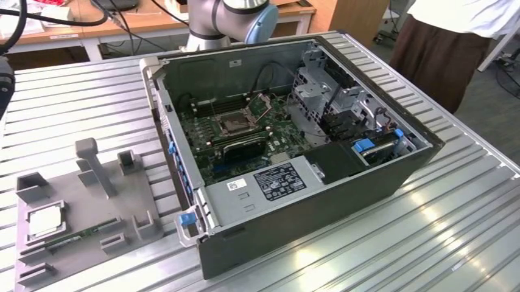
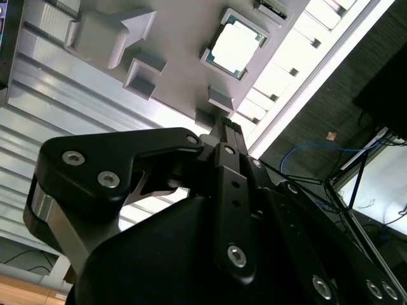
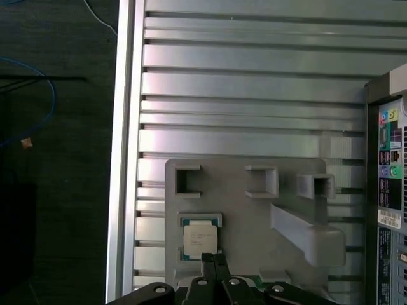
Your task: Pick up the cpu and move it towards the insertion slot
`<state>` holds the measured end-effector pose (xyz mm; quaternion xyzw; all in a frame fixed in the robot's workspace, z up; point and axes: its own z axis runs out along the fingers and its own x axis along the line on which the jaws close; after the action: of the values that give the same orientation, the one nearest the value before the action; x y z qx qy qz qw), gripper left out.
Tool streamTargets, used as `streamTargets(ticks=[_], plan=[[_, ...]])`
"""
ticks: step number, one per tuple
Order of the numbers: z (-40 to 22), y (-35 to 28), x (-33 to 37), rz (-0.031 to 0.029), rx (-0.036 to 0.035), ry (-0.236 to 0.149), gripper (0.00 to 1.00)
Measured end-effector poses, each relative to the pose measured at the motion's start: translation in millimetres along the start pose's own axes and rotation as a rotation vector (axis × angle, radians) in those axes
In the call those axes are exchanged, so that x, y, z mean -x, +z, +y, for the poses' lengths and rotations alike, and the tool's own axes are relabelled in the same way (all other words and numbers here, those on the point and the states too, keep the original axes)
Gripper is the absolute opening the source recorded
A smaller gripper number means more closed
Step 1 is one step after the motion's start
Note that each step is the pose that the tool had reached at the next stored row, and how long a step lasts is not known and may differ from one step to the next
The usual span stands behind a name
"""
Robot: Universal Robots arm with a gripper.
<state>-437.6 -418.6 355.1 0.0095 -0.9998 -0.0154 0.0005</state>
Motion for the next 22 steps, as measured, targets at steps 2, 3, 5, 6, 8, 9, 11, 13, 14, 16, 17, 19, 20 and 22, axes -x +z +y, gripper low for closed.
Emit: streamTargets(ticks=[2, 3, 5, 6, 8, 9, 11, 13, 14, 16, 17, 19, 20, 22], plan=[[-2.4, 1.5, 0.0, -0.0001, 0.0000, 0.000, 0.11], [-3.6, 2.4, 0.0, -0.0002, 0.0001, 0.000, 0.11], [-6.0, 4.2, -0.1, -0.0001, 0.0001, 0.000, 0.11], [-7.1, 5.2, 0.0, -0.0002, 0.0001, 0.000, 0.11], [-8.2, 7.7, -0.1, -0.0003, 0.0001, 0.000, 0.11], [-8.5, 9.0, -0.2, -0.0001, 0.0000, 0.000, 0.11], [-8.9, 11.2, -0.2, -0.0001, -0.0002, 0.000, 0.11], [-9.0, 11.4, -0.1, 0.0001, -0.0004, 0.000, 0.11], [-9.0, 11.4, -0.1, 0.0002, -0.0004, 0.000, 0.11], [-9.0, 11.5, -0.1, 0.0000, -0.0003, 0.000, 0.11], [-9.0, 11.5, -0.1, 0.0000, -0.0003, 0.000, 0.11], [-9.0, 12.2, -0.1, -0.0004, -0.0001, 0.000, 0.11], [-9.0, 13.1, -0.1, -0.0005, 0.0000, 0.000, 0.11], [-9.5, 14.4, -0.1, 0.0000, -0.0003, 0.000, 0.11]])
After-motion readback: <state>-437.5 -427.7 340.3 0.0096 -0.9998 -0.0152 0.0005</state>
